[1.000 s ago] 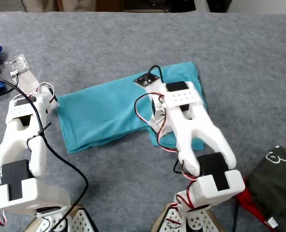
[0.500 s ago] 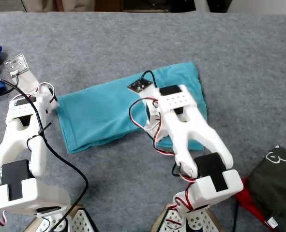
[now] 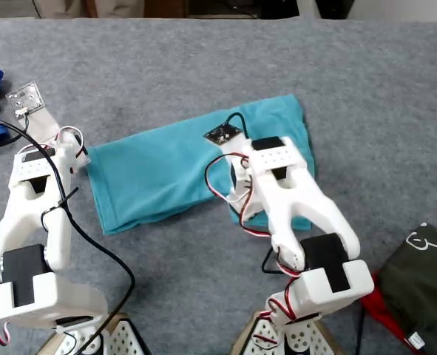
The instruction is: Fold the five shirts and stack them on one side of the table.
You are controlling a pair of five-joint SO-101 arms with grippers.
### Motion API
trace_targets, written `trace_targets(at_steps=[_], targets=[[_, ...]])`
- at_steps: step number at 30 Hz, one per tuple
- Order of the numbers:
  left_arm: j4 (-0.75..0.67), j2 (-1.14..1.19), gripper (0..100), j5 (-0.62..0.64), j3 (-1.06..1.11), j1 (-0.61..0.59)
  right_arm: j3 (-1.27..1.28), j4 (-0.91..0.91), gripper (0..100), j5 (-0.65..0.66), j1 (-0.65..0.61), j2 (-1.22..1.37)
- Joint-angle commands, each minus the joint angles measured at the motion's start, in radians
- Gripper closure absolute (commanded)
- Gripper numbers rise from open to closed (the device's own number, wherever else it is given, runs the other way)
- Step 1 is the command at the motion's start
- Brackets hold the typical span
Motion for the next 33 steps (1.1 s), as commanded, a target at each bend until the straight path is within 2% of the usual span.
trace_targets(at_steps=[1, 9, 17, 21, 26, 33], targets=[[-0.015, -0.005, 98, 0.003, -0.038, 0.0, -0.002, -0.012, 99.2, -0.009, 0.015, -0.002], [-0.015, -0.005, 98, 0.003, -0.038, 0.0, -0.004, -0.021, 98.7, -0.011, -0.005, -0.005], [-0.015, -0.005, 98, 0.003, -0.038, 0.0, 0.002, -0.025, 85.7, -0.055, -0.047, -0.002], [-0.015, -0.005, 98, 0.003, -0.038, 0.0, -0.002, -0.028, 86.4, -0.055, -0.047, 0.048], [-0.015, -0.005, 98, 0.003, -0.038, 0.0, -0.03, -0.021, 99.5, -0.055, -0.042, 0.145], [-0.015, -0.005, 98, 0.003, -0.038, 0.0, -0.084, -0.017, 99.3, -0.055, -0.041, 0.153]])
